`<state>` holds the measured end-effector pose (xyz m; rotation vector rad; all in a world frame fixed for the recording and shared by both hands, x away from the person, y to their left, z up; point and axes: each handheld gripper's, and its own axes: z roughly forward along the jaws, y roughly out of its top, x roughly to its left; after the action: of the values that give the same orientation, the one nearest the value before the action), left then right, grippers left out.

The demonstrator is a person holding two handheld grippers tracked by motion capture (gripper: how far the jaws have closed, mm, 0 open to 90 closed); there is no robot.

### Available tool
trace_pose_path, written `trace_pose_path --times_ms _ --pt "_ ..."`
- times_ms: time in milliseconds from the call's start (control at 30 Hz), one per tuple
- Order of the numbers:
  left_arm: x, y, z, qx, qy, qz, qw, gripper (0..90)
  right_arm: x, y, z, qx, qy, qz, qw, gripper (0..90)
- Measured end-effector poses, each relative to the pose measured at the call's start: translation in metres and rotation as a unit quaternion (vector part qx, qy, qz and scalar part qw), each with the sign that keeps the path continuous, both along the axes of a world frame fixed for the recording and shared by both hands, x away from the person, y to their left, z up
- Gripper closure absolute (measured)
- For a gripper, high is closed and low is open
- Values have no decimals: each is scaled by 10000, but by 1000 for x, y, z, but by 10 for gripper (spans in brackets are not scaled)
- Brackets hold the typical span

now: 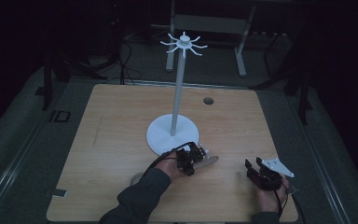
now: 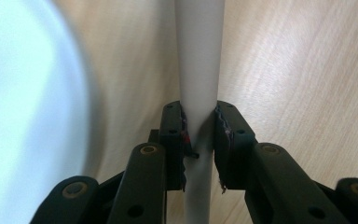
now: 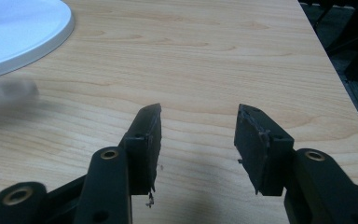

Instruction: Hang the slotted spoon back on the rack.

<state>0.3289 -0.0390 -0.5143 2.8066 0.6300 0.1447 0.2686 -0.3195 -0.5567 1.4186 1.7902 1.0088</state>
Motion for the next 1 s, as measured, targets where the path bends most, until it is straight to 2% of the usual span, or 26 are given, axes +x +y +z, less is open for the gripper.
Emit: trace_pose_path --times_ms 100,167,233,333,400,500,600,733,867,1000 --pt "0 11 12 -239 -183 229 9993 748 0 0 0 -8 -2 -1 10000 506" --pt "-2 18 20 -430 -329 422 9976 748 0 1 0 -6 5 -6 10000 505" --pt "-5 25 28 -640 -487 618 9948 748 0 1 0 -19 -3 2 10000 505" --pt "-9 35 39 -968 -734 943 9881 748 0 1 -1 -30 -1 7 10000 504" --pt "-13 42 44 -1128 -954 1135 9825 748 0 1 -1 -35 1 9 10000 504" --pt "-18 48 50 -1322 -1253 1452 9725 748 0 1 -1 -42 7 11 10000 504" --pt "-23 53 52 -1442 -1502 1678 9636 748 0 2 -1 -46 12 15 10000 504" --pt "-29 59 57 -1692 -1834 1943 9487 748 0 1 -1 -55 11 15 10000 503" --pt "-33 69 60 -2071 -2201 2195 9276 748 1 1 -1 -52 8 8 10000 502" --pt "-39 78 68 -2353 -2517 2448 9063 748 1 1 -1 -49 15 5 10000 501"
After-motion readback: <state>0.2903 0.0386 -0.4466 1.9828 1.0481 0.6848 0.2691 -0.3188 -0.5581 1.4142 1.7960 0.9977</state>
